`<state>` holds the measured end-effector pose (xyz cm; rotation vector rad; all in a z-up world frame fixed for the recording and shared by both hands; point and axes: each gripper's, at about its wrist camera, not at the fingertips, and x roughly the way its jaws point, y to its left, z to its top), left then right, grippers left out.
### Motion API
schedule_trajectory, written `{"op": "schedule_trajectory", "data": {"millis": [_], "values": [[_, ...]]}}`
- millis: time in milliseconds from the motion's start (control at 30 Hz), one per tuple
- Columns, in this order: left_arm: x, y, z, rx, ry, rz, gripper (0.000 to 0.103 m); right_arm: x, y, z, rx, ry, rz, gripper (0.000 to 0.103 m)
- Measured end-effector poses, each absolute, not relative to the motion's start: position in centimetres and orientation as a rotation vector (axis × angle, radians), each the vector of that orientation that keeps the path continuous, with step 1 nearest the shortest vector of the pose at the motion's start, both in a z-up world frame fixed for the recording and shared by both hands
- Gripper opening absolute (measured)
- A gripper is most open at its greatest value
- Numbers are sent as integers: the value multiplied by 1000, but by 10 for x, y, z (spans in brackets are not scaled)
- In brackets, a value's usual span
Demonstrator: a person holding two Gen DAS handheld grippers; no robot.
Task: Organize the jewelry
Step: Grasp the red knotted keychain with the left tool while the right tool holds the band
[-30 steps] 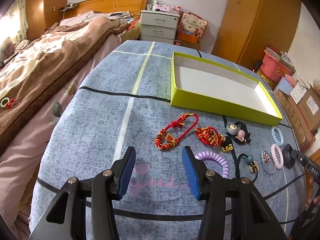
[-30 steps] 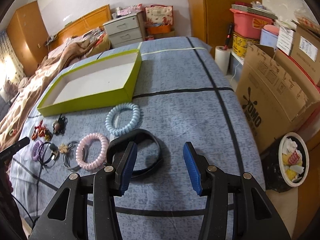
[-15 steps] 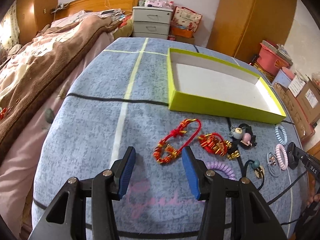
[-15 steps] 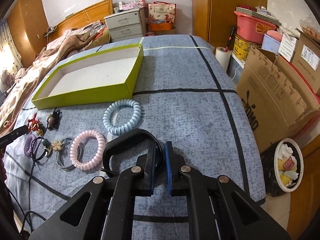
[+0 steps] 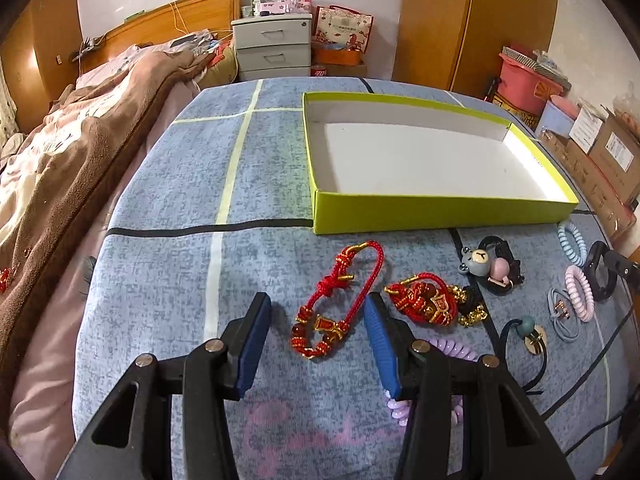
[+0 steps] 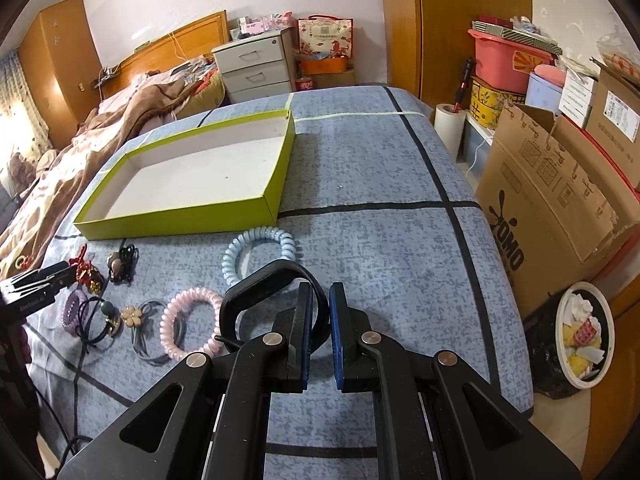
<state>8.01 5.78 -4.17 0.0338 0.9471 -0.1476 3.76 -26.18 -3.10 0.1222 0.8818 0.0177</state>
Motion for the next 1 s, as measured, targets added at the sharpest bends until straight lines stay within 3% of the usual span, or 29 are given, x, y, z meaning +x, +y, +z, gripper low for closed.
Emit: {"op": "schedule_trajectory", "data": {"millis": [133,267,300,1000], "values": [[80,62,-41,17,940,-143,27,39,-258,-30,128,876,27,9],[80,65,-40,1,936,-153,21,39,-256,-30,133,874,34,9],[80,65,-41,1,934,-156,14,39,-256,-30,133,874,33,9],[84,68,9,-73,826,-186,14,47,-258,10,166,771,47,9]]}}
